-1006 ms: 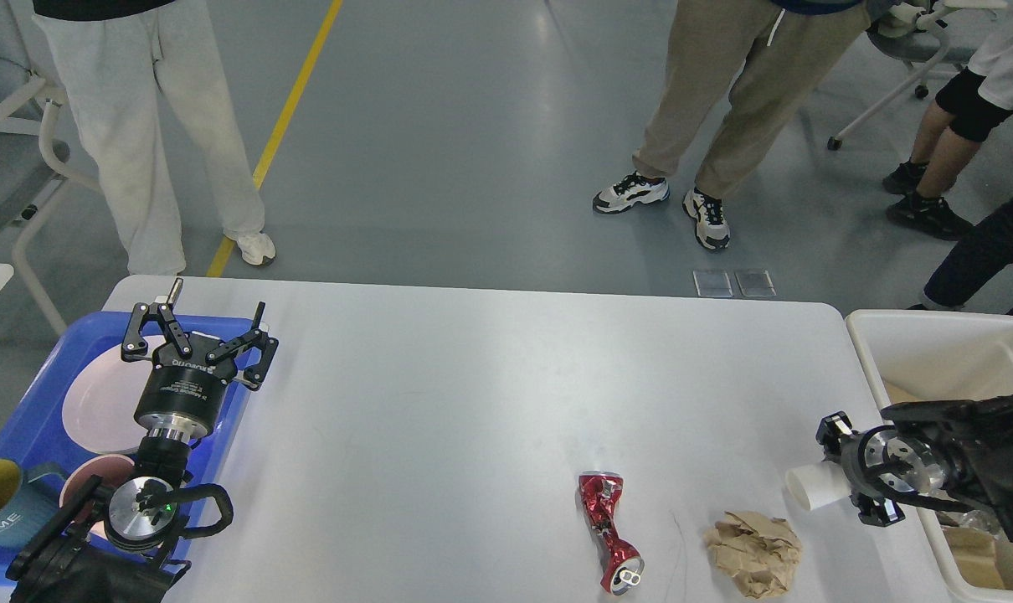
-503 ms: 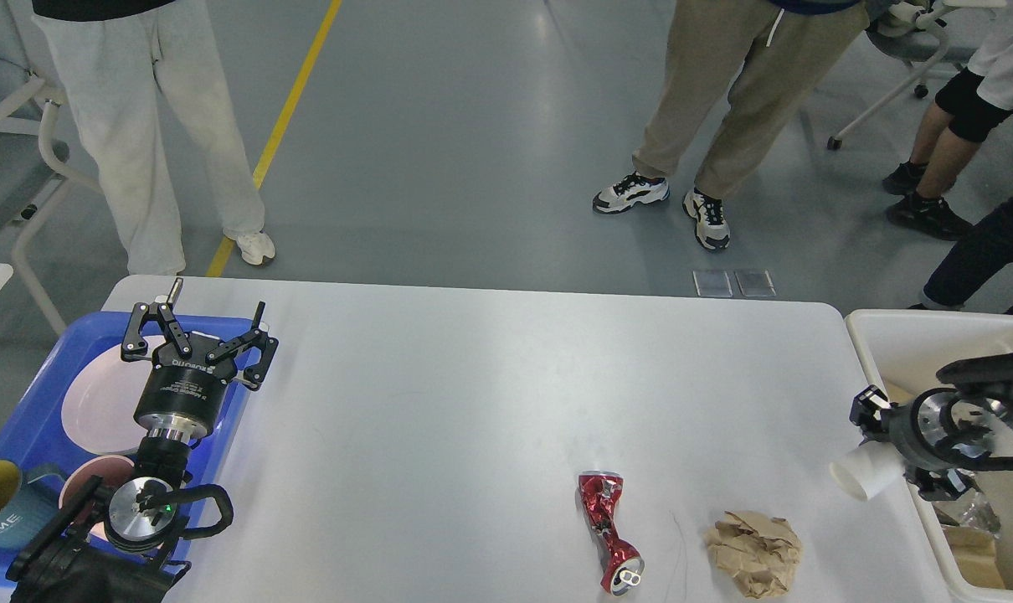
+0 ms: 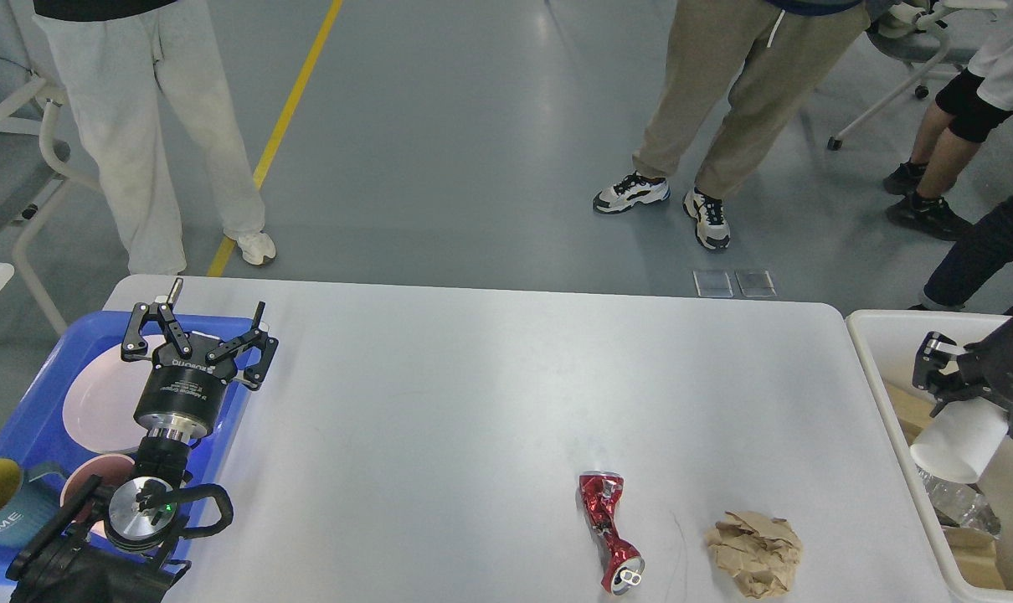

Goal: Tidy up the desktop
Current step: 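Lower the right gripper and grasp the lying white cup, then carry the white cup into the white bin and release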

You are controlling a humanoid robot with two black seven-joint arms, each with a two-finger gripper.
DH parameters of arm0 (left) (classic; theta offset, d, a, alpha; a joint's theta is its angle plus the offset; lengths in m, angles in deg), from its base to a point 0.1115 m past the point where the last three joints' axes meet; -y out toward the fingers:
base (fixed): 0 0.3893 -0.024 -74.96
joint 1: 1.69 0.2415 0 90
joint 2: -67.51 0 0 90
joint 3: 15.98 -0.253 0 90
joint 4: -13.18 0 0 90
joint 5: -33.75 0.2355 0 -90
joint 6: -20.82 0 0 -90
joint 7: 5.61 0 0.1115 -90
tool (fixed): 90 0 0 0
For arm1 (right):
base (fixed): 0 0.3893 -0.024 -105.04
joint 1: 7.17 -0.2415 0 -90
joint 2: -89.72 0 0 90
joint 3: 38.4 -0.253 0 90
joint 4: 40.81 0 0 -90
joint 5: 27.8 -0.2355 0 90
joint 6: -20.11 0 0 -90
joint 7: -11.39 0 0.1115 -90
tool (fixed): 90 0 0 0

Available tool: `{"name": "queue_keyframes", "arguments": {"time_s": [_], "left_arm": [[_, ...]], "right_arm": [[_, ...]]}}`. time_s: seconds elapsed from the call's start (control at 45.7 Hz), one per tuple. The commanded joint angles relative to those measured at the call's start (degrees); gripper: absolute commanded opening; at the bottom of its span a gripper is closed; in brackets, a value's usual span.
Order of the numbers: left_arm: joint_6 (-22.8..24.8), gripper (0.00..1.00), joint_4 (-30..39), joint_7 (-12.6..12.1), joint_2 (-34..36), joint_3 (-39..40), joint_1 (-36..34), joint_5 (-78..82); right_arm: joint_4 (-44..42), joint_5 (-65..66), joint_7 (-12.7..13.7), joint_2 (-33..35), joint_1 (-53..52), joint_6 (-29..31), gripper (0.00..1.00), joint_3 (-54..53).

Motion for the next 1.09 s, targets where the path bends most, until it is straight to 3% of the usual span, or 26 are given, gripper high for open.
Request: {"name": "queue_keyframes", "arguments": {"time_s": [0.0, 0.153, 0.35, 0.525, 0.722, 0.875, 1.072], "left_arm": [[0.01, 0.96, 0.00, -0.07, 0.00, -0.04, 0.00, 0.01], [0.01, 0.96, 0.00, 0.02, 0.00, 0.05, 0.00, 0.01], [0.01, 0.96, 0.00, 0.02, 0.00, -0.04, 0.00, 0.01], [-0.08, 0.96, 0.00, 0.02, 0.00, -0.04, 0.00, 0.01], [0.01, 0.96, 0.00, 0.02, 0.00, -0.04, 0.00, 0.01], [-0.08, 0.96, 0.00, 0.02, 0.00, -0.04, 0.00, 0.01], [0.01, 0.96, 0.00, 0.02, 0.00, 0.04, 0.00, 0.01]], "right_arm": [[-5.88, 6.51, 0.10, 8.63, 5.33, -0.09, 0.00, -0.49], [-21.52, 11.00, -0.17, 16.99, 19.20, 0.79, 0.00, -5.66], [-39.62, 14.16, -0.26, 17.00, 46.45, 0.27, 0.00, -31.58], [-61.85, 16.19, -0.34, 7.87, 68.43, -0.26, 0.00, -47.06], [-89.29, 16.19, -1.05, -7.96, 84.43, -3.85, 0.00, -48.39], [-91.50, 16.27, -1.05, -11.48, 88.49, -13.79, 0.00, -47.25], [-91.50, 16.27, -1.05, -12.27, 90.25, -15.64, 0.00, -46.81]]}}
